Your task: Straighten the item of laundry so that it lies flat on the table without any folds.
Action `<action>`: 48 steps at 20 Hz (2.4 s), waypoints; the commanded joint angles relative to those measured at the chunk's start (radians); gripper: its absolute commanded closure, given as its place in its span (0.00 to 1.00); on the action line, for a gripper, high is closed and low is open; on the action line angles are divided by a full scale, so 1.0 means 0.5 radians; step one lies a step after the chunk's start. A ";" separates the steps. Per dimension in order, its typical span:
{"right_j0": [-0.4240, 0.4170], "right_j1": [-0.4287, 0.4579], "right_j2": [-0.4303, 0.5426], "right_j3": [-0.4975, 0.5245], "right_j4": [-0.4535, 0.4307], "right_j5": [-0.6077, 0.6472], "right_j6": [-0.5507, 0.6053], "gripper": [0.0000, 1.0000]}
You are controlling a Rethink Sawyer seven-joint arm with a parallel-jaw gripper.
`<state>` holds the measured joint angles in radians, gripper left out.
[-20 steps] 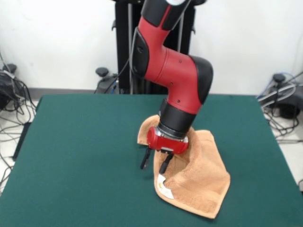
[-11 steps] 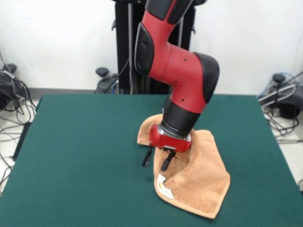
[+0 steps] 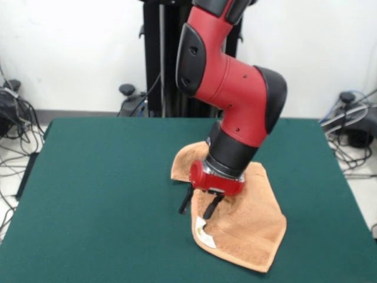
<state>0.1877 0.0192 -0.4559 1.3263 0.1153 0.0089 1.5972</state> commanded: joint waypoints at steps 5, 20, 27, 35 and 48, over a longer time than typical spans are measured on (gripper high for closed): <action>0.045 0.193 0.044 -0.093 0.076 -0.287 0.389 0.00; 0.038 0.334 0.044 -0.109 0.186 -0.526 0.369 0.00; 0.033 0.346 0.058 -0.101 0.203 -0.535 0.350 0.00; 0.048 0.337 0.053 -0.095 0.234 -0.526 0.349 0.00; 0.042 0.340 0.059 -0.085 0.228 -0.560 0.354 0.00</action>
<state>0.2012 0.1446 -0.4908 1.3033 0.1774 -0.2454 1.5972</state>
